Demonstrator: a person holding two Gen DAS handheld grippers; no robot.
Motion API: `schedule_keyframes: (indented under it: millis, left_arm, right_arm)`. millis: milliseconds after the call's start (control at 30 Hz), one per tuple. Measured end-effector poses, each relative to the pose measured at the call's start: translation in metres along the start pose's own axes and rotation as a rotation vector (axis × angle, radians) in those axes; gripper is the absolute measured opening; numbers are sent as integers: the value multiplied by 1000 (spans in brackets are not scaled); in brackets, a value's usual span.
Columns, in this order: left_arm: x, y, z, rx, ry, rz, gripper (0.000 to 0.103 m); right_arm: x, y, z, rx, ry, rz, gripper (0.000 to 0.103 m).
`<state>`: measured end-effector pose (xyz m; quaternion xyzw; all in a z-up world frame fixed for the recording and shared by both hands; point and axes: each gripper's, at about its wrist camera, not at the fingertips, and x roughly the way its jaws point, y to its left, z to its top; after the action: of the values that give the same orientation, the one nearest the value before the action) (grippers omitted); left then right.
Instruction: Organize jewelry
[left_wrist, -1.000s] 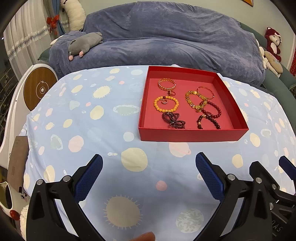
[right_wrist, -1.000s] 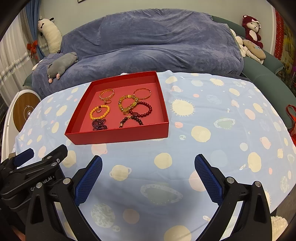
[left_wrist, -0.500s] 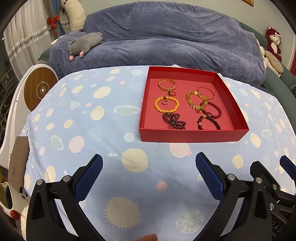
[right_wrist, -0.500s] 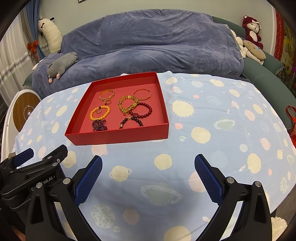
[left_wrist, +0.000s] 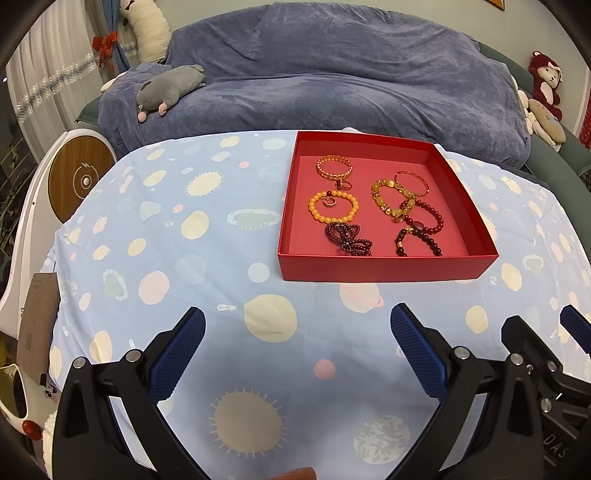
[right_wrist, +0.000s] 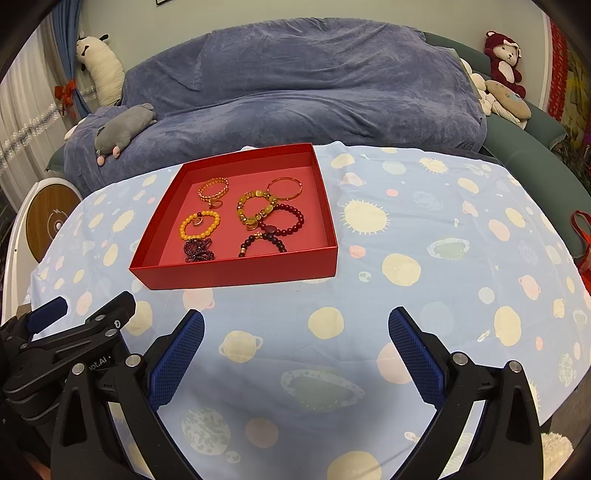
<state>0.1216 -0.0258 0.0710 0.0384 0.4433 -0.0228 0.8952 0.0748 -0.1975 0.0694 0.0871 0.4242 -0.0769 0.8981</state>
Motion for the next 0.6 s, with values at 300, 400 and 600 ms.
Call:
schedule_keyframes:
  millis: [300, 400, 600]
  left_arm:
    - [0, 0, -1, 5, -5, 12, 96]
    - [0, 1, -1, 1, -8, 14, 96]
    - [1, 1, -1, 0, -3, 9, 96]
  right_arm:
    - [-1, 1, 1, -3, 0, 0, 96]
    - [-1, 1, 1, -2, 2, 1, 96]
    - [-1, 2, 0, -4, 2, 1, 96]
